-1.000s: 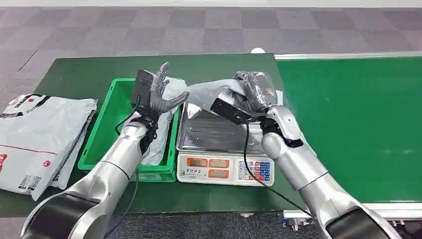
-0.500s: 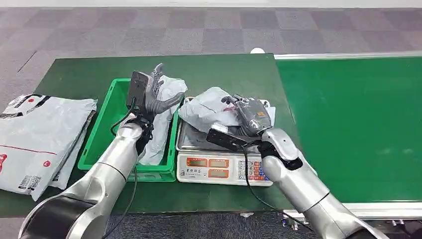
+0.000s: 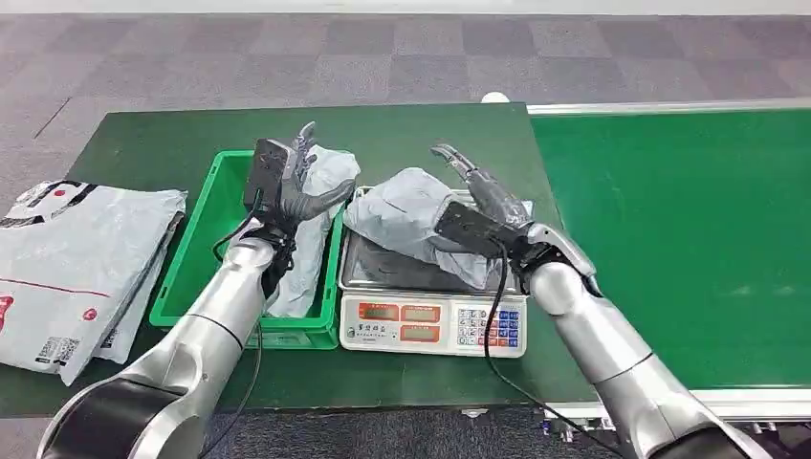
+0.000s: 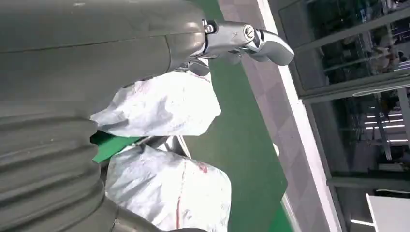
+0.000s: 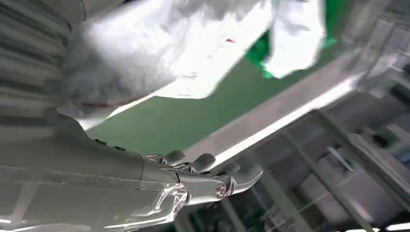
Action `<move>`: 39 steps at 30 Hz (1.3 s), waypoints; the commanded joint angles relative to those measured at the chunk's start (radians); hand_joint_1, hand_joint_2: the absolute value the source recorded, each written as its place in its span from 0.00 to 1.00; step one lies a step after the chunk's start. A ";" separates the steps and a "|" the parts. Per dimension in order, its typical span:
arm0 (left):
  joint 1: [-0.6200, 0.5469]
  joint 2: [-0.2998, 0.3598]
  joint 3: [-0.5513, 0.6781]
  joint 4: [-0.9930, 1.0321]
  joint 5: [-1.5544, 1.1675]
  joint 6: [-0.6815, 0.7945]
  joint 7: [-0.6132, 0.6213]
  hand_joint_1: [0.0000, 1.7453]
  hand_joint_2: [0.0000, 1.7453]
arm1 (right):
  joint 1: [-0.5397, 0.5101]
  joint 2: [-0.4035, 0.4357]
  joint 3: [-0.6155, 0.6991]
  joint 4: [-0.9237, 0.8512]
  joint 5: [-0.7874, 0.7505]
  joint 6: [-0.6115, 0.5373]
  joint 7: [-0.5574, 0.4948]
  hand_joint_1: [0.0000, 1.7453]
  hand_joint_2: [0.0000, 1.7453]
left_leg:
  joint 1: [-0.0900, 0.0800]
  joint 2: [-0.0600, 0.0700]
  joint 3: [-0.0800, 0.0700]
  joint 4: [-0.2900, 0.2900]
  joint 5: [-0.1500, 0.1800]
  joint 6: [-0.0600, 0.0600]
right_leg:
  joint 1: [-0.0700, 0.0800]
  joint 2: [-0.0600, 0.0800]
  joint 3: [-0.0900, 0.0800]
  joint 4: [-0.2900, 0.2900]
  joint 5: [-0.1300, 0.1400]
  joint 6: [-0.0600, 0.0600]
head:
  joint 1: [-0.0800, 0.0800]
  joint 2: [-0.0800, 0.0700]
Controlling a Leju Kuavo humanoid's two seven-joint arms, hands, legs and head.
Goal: Moved the parcel from conveyor to table for the left to box.
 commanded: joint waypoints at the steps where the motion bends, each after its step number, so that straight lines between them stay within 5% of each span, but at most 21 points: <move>1: -0.056 -0.017 -0.005 0.047 -0.012 -0.017 0.007 0.00 1.00 | -0.114 0.005 -0.134 0.135 -0.208 0.079 -0.039 0.00 1.00 | 0.000 0.000 0.000 0.001 0.000 0.000 | 0.000 0.000 0.001 0.000 0.000 0.000 | 0.000 0.000; 16: -0.072 -0.035 -0.052 0.046 -0.018 -0.021 0.017 0.00 1.00 | -0.189 -0.001 -0.135 0.311 -0.476 0.248 -0.082 0.00 1.00 | 0.001 0.001 0.003 0.000 0.000 0.001 | 0.001 0.001 0.003 -0.002 0.001 -0.001 | 0.000 0.000; 22: -0.087 -0.034 -0.140 0.069 -0.069 0.042 0.067 0.00 1.00 | -0.200 -0.014 -0.219 0.552 -0.436 0.019 -0.188 0.00 1.00 | 0.001 -0.002 0.003 -0.001 0.000 0.001 | 0.002 -0.002 0.005 -0.003 0.001 0.000 | 0.000 0.000; 25: -0.101 -0.042 -0.157 0.086 -0.077 0.084 0.082 0.00 1.00 | -0.224 0.016 -0.240 0.661 -0.338 -0.195 -0.234 0.00 1.00 | 0.001 -0.002 0.002 0.000 0.000 0.001 | 0.001 -0.002 0.003 -0.002 0.001 0.000 | 0.000 0.000; 28: -0.101 -0.044 -0.158 0.085 -0.078 0.086 0.082 0.00 1.00 | -0.225 0.019 -0.239 0.660 -0.336 -0.197 -0.235 0.00 1.00 | 0.000 0.000 0.001 0.001 0.000 0.000 | 0.000 0.000 0.002 -0.001 0.001 0.000 | 0.000 0.000; 33: -0.113 -0.047 -0.235 0.093 -0.150 0.059 0.068 0.00 1.00 | -0.218 0.039 -0.284 0.715 -0.251 -0.356 -0.214 0.00 1.00 | 0.000 0.001 0.003 0.000 -0.001 0.000 | 0.001 0.001 0.003 -0.002 0.001 -0.001 | 0.000 0.000; 39: -0.179 -0.059 -0.364 0.145 -0.313 0.003 0.106 0.00 1.00 | -0.237 0.051 -0.341 0.749 -0.195 -0.338 -0.206 0.00 1.00 | -0.001 0.000 0.000 0.001 0.000 0.000 | 0.001 0.000 0.001 0.000 0.001 0.000 | 0.000 0.000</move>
